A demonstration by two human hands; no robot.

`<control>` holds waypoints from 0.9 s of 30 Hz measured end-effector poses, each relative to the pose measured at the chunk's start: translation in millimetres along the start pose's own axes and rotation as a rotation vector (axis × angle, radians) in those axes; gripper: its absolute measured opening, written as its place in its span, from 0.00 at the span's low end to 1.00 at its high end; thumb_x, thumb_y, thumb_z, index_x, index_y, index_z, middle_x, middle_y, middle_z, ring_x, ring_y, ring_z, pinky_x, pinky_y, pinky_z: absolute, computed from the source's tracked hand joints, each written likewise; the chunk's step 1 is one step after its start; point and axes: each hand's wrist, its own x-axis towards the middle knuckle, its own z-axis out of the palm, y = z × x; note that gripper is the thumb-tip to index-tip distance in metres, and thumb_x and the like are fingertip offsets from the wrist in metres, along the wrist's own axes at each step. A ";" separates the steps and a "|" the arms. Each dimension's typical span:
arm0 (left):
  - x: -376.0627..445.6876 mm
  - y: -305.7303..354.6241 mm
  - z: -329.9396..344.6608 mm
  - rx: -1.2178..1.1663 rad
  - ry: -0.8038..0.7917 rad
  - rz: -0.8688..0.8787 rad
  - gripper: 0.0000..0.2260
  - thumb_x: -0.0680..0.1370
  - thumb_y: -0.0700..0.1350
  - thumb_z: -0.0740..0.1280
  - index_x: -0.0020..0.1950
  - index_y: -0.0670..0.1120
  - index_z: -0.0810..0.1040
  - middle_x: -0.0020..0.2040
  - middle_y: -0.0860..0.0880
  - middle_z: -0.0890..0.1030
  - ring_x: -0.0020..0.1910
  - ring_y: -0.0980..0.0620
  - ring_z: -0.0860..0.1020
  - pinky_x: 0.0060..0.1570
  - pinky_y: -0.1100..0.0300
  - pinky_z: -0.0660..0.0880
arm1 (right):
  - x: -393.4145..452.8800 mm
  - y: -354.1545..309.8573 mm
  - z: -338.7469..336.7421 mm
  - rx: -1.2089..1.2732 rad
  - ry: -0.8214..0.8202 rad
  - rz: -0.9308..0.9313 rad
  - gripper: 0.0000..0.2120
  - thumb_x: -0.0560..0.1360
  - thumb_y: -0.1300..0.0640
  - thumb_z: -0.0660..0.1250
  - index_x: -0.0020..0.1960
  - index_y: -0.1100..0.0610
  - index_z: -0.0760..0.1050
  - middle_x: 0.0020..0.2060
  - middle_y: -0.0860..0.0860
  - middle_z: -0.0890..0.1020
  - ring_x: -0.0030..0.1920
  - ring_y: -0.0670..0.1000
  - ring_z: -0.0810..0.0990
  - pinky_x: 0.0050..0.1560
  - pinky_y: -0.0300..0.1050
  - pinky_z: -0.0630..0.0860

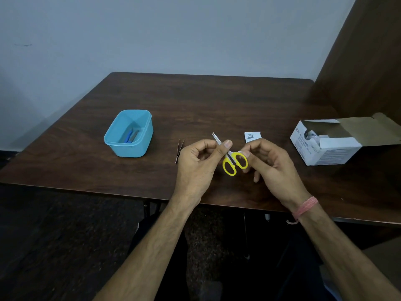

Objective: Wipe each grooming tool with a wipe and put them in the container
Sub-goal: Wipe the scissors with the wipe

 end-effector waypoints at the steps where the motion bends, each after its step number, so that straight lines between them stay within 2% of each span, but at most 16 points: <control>1: 0.3 -0.5 0.0 0.013 -0.001 0.003 0.11 0.82 0.50 0.80 0.47 0.43 0.89 0.43 0.39 0.89 0.42 0.44 0.83 0.51 0.38 0.84 | 0.1 -0.7 -1.4 0.044 -0.006 0.000 0.03 0.85 0.58 0.70 0.53 0.57 0.80 0.45 0.54 0.87 0.38 0.54 0.84 0.31 0.45 0.77; 2: 0.8 -1.1 -0.6 0.034 -0.003 0.005 0.11 0.81 0.52 0.80 0.46 0.45 0.89 0.43 0.38 0.88 0.42 0.42 0.82 0.51 0.33 0.84 | 0.2 -1.5 -2.3 0.081 -0.014 0.006 0.03 0.85 0.59 0.69 0.54 0.59 0.79 0.44 0.54 0.87 0.37 0.55 0.84 0.31 0.45 0.77; 3: 1.1 -1.9 -0.8 0.060 -0.005 0.004 0.12 0.81 0.53 0.80 0.45 0.46 0.89 0.43 0.38 0.88 0.41 0.43 0.82 0.51 0.32 0.83 | 0.2 -2.2 -2.1 0.096 -0.024 0.015 0.04 0.85 0.58 0.69 0.54 0.59 0.79 0.44 0.55 0.87 0.36 0.55 0.84 0.32 0.45 0.78; 5: 0.9 -2.4 -0.7 0.095 -0.003 0.001 0.11 0.82 0.53 0.80 0.47 0.46 0.88 0.42 0.43 0.89 0.40 0.48 0.84 0.45 0.42 0.86 | -0.1 -0.1 -0.5 0.050 -0.037 0.018 0.05 0.84 0.56 0.70 0.55 0.58 0.79 0.45 0.55 0.87 0.36 0.55 0.84 0.32 0.45 0.78; 7: 0.5 -3.1 0.3 0.099 -0.003 0.003 0.10 0.82 0.51 0.79 0.49 0.44 0.88 0.41 0.44 0.89 0.36 0.52 0.84 0.36 0.53 0.83 | 0.0 4.0 1.8 -0.024 -0.008 0.009 0.01 0.85 0.57 0.71 0.55 0.54 0.81 0.44 0.53 0.87 0.36 0.52 0.83 0.32 0.46 0.77; 10: 1.5 -4.9 1.7 0.098 -0.027 0.000 0.09 0.83 0.50 0.79 0.50 0.45 0.88 0.41 0.44 0.88 0.34 0.52 0.83 0.32 0.56 0.80 | 1.9 8.4 1.0 -0.037 0.096 0.002 0.03 0.85 0.59 0.71 0.54 0.53 0.82 0.44 0.51 0.87 0.34 0.50 0.81 0.29 0.44 0.76; 14: 2.1 -7.7 0.6 0.165 -0.057 0.028 0.06 0.84 0.50 0.78 0.52 0.49 0.90 0.44 0.46 0.89 0.36 0.55 0.78 0.34 0.59 0.77 | 1.4 9.6 -0.4 -0.012 0.162 0.000 0.05 0.86 0.60 0.70 0.54 0.52 0.81 0.44 0.50 0.87 0.31 0.49 0.78 0.26 0.43 0.75; 17: 2.7 -9.0 0.0 0.166 -0.057 0.048 0.05 0.83 0.51 0.78 0.52 0.50 0.91 0.43 0.45 0.88 0.36 0.53 0.76 0.39 0.55 0.75 | 0.1 9.8 -1.1 -0.035 0.138 0.007 0.03 0.85 0.59 0.71 0.54 0.52 0.82 0.45 0.52 0.88 0.31 0.51 0.79 0.27 0.44 0.75; 21: 4.7 -10.8 -2.0 0.181 -0.043 0.060 0.05 0.83 0.52 0.79 0.53 0.52 0.92 0.38 0.55 0.85 0.37 0.55 0.73 0.40 0.55 0.73 | -0.8 7.6 1.4 -0.086 0.106 -0.004 0.02 0.83 0.56 0.75 0.52 0.51 0.84 0.43 0.52 0.88 0.34 0.53 0.82 0.31 0.47 0.77; 24: 3.2 -9.6 -1.6 0.219 -0.083 0.078 0.03 0.83 0.50 0.79 0.53 0.53 0.92 0.40 0.51 0.88 0.37 0.53 0.76 0.41 0.55 0.75 | -1.6 6.8 1.1 -0.151 0.177 -0.060 0.01 0.82 0.51 0.77 0.52 0.46 0.86 0.45 0.49 0.88 0.42 0.57 0.85 0.36 0.58 0.80; 25: 2.1 -9.5 -1.3 0.237 -0.103 0.082 0.02 0.82 0.50 0.79 0.53 0.54 0.92 0.41 0.52 0.88 0.37 0.55 0.77 0.42 0.57 0.75 | -2.1 6.4 0.2 -0.143 0.202 -0.072 0.01 0.81 0.51 0.77 0.52 0.46 0.86 0.46 0.48 0.89 0.44 0.57 0.86 0.38 0.59 0.81; 27: 0.0 -8.5 -0.2 0.269 -0.149 0.077 0.02 0.82 0.50 0.79 0.52 0.54 0.92 0.41 0.54 0.89 0.37 0.54 0.82 0.43 0.58 0.79 | -3.7 5.5 -1.0 -0.102 0.219 -0.084 0.02 0.81 0.53 0.78 0.53 0.48 0.87 0.48 0.46 0.90 0.44 0.53 0.87 0.39 0.54 0.81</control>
